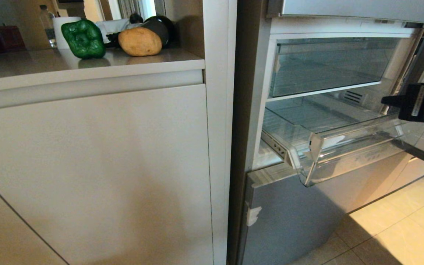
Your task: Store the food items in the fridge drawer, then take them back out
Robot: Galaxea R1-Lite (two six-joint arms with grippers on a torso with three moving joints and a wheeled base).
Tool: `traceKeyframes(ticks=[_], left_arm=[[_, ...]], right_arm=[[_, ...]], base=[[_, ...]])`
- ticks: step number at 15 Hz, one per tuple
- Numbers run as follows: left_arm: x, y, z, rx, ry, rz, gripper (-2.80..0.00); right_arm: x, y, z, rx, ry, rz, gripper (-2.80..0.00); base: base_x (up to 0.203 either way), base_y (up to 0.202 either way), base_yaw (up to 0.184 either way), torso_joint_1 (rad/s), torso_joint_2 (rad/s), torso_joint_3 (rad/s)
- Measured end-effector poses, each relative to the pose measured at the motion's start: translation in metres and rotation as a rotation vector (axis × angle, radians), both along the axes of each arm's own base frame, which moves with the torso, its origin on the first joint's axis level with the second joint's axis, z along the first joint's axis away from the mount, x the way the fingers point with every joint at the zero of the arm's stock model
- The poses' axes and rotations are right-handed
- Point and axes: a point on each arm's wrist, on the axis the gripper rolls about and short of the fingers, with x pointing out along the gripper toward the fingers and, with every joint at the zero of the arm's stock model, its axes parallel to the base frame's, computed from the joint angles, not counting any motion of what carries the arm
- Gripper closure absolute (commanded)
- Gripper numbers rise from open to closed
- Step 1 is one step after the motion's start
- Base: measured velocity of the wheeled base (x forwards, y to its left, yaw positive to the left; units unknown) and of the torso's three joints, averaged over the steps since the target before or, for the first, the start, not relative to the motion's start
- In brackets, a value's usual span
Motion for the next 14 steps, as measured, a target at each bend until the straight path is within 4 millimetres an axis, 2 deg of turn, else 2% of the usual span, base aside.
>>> traceKeyframes(ticks=[3, 7, 10, 14], left_arm=[[0.000, 0.000, 0.000, 0.000, 0.000, 0.000, 0.00], [0.000, 0.000, 0.000, 0.000, 0.000, 0.000, 0.00], [0.000, 0.000, 0.000, 0.000, 0.000, 0.000, 0.00], [0.000, 0.000, 0.000, 0.000, 0.000, 0.000, 0.00]], right_arm=[[0.043, -0.008, -0.006, 0.027, 0.059, 0.056, 0.00], [0.078, -0.010, -0.016, 0.032, 0.097, 0.065, 0.00], [0.095, -0.010, -0.024, 0.030, 0.122, 0.093, 0.00], [0.105, -0.009, -0.035, 0.005, 0.209, 0.094, 0.00]], base=[[0.000, 0.000, 0.000, 0.000, 0.00, 0.000], [0.000, 0.000, 0.000, 0.000, 0.00, 0.000], [0.000, 0.000, 0.000, 0.000, 0.00, 0.000], [0.000, 0.000, 0.000, 0.000, 0.00, 0.000]])
